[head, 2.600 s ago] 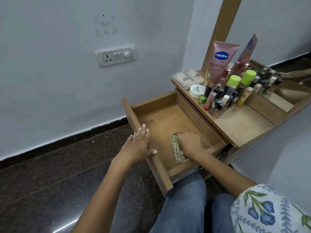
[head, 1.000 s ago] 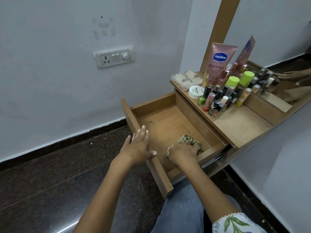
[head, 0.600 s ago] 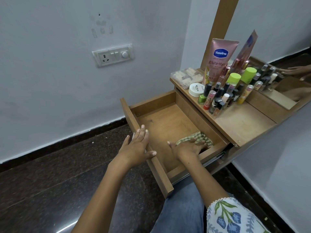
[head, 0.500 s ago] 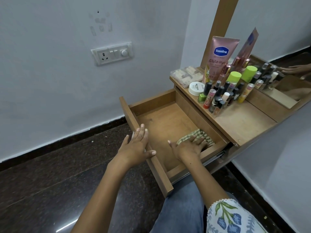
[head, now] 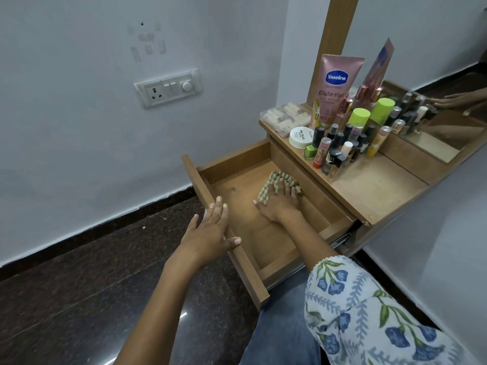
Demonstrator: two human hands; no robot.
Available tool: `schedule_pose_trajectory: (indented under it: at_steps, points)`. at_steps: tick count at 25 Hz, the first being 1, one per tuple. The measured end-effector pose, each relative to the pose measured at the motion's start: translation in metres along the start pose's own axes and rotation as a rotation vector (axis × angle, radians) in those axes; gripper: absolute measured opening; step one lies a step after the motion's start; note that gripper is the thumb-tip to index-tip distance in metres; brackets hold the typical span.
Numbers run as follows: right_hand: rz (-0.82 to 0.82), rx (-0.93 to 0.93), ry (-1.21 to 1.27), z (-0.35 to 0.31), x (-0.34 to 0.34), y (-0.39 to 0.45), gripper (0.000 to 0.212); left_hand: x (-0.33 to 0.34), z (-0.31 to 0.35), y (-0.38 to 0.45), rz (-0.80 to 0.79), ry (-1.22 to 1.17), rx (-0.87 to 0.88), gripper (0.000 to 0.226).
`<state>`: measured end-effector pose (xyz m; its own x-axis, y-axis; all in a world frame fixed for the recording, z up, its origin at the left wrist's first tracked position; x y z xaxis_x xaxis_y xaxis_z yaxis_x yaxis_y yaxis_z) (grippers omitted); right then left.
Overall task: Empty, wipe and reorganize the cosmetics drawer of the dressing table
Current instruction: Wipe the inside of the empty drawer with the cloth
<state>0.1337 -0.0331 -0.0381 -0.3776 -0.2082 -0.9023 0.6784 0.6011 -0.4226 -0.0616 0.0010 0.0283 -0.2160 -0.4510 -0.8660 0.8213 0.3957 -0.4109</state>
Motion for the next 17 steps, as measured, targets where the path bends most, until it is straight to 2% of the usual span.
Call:
schedule_pose_trajectory:
  at_steps: [4,7,11,14,17]
  points:
    - [0.011,0.062,-0.119,0.008,-0.005,-0.022,0.080,0.001,0.000,0.000,0.005,0.003,0.005,0.081]
    - [0.024,0.118,-0.303,0.015,-0.004,-0.048,0.074,0.001,0.000,0.001,0.006,0.011,0.005,0.081]
    - [-0.021,0.091,-0.458,0.023,-0.001,-0.066,0.056,0.001,0.001,0.001,0.005,0.011,0.003,0.081]
    - [-0.010,0.037,-0.445,0.024,-0.006,-0.069,0.029,0.002,0.000,0.003,-0.002,0.019,0.004,0.082]
    - [0.030,-0.001,-0.361,0.016,0.001,-0.076,0.022,0.003,-0.002,0.006,-0.018,0.027,0.000,0.083]
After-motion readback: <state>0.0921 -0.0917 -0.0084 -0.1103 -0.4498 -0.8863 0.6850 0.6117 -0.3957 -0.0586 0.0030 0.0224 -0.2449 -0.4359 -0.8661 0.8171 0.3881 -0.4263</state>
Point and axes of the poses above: each hand's wrist, its own y-axis towards the middle knuckle, its own x-axis out of the palm, z = x × y, the point moved 9 cm from there along y, towards the middle knuckle, and after that the axes turned 4 degrees about x, right-handed, at the moved point
